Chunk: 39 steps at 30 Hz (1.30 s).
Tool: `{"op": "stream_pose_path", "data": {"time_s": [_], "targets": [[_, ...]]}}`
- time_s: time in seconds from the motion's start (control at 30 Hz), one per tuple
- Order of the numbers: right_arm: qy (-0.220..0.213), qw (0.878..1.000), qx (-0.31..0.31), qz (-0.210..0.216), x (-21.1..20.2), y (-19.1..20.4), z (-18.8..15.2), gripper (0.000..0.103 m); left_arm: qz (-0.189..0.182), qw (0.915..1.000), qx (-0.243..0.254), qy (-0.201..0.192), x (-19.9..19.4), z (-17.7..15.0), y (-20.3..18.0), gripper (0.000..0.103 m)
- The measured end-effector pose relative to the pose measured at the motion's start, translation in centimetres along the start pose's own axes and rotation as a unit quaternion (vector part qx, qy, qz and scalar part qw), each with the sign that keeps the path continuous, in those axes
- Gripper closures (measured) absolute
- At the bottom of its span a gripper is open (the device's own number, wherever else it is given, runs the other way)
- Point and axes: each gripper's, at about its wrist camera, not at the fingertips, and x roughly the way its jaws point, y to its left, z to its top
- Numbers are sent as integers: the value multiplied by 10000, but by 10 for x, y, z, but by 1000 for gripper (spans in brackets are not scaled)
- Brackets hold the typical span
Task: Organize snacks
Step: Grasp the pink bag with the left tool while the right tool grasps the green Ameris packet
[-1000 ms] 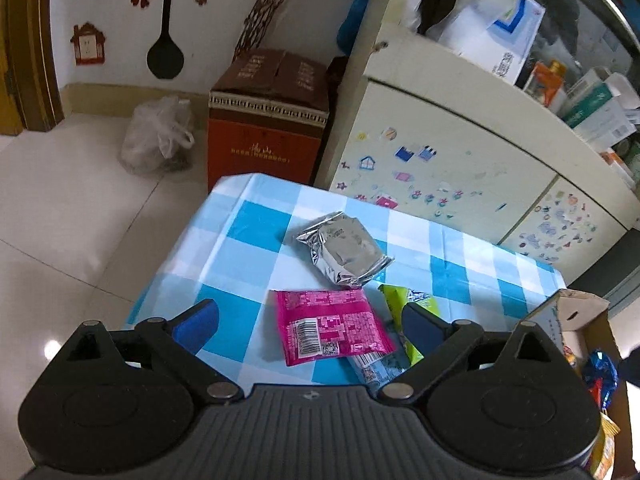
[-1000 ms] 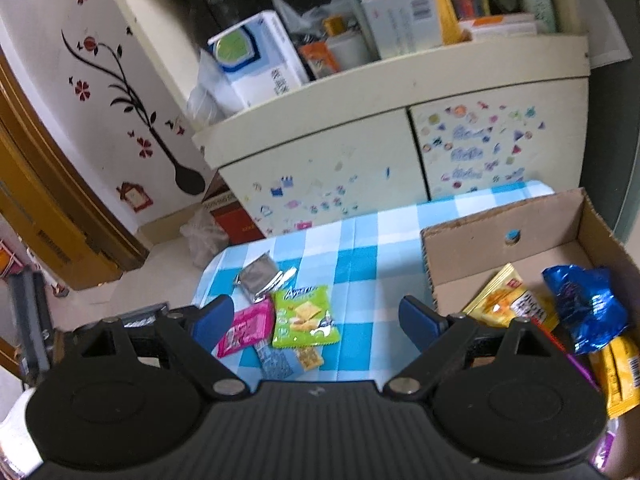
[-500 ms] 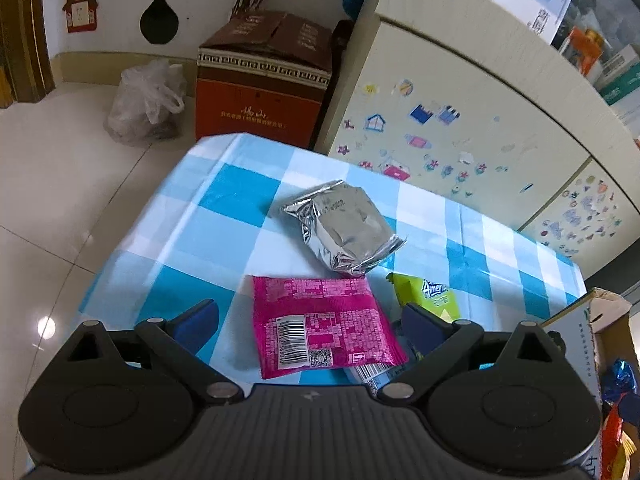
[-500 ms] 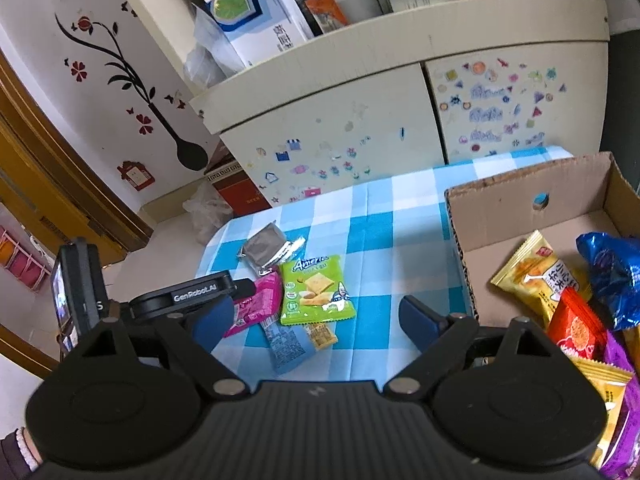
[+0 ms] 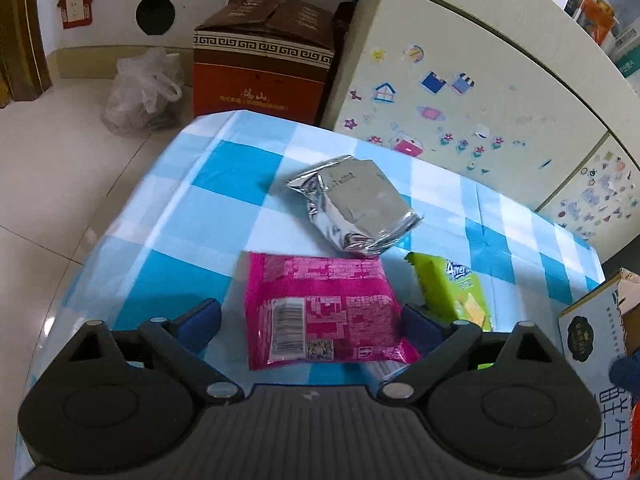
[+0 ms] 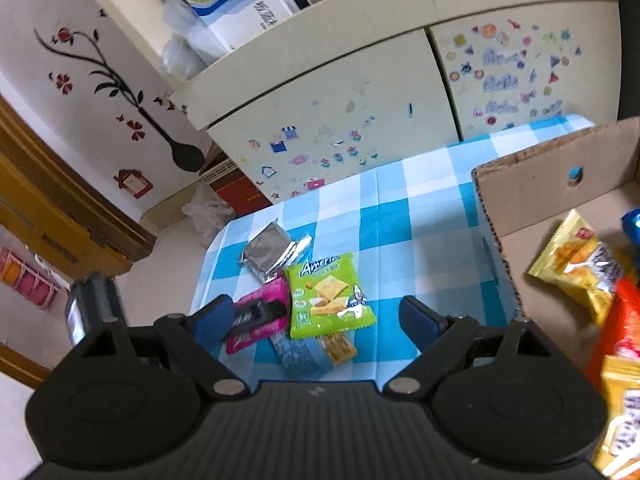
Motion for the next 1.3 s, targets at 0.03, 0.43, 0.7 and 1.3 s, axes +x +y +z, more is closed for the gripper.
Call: {"op": "stream_pose_path", "data": {"time_s": [0.03, 0.43, 0.7, 1.3], "targets": [[-3, 10000, 64, -1, 5, -1, 2, 13, 50, 10000, 35, 15, -1, -1, 1, 8], [263, 9995, -20, -168, 66, -1, 0, 13, -112, 9999, 117, 4, -12, -4, 15, 15], [400, 9985, -229, -301, 95, 0, -3, 14, 11, 9925, 1162, -372, -9, -3, -2, 10], [306, 9952, -742, -561, 103, 11, -5, 47, 107, 9934, 1107, -287, 4, -1, 0, 23]]}}
